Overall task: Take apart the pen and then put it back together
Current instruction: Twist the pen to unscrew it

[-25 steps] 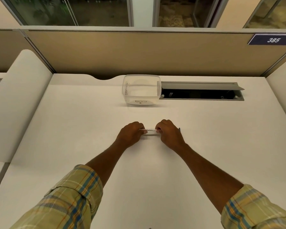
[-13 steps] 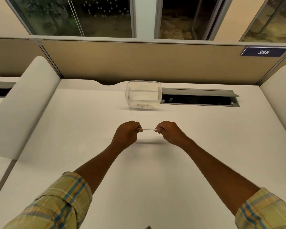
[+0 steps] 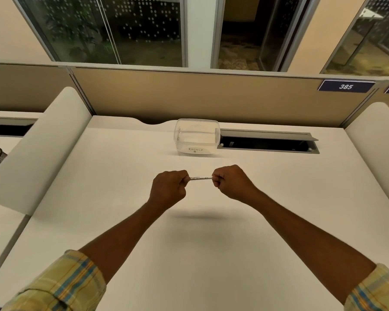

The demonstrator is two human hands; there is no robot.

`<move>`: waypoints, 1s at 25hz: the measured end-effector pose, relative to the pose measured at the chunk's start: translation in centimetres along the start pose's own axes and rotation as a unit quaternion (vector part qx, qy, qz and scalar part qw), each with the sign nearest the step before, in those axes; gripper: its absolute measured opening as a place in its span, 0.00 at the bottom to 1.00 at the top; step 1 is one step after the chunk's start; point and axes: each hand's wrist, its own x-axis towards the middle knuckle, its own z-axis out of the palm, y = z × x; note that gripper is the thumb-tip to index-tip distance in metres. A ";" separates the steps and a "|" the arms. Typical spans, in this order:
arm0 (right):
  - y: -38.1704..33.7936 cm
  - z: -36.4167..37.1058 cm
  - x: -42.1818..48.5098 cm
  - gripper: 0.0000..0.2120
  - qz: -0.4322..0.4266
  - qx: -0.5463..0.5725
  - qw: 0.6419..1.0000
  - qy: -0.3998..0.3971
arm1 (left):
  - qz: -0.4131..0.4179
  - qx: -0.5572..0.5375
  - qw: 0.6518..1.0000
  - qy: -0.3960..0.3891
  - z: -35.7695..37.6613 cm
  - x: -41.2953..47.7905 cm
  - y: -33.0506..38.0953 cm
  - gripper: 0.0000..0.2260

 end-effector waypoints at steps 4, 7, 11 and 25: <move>-0.2 0.7 -1.5 0.13 -0.114 -0.071 0.986 0.102 | -0.057 -0.059 0.989 -0.121 -2.1 0.9 0.6 0.12; 0.2 0.4 -2.6 0.14 -0.203 -0.148 0.950 0.183 | -0.059 -0.119 0.976 -0.172 -3.6 1.1 0.8 0.12; -0.7 -0.6 -2.9 0.15 -0.155 -0.108 0.975 0.116 | -0.023 -0.097 0.985 -0.143 -4.3 0.9 0.6 0.11; -0.8 -0.7 -3.6 0.13 -0.125 -0.053 0.982 0.133 | -0.049 -0.031 0.989 -0.137 -5.5 1.1 2.7 0.13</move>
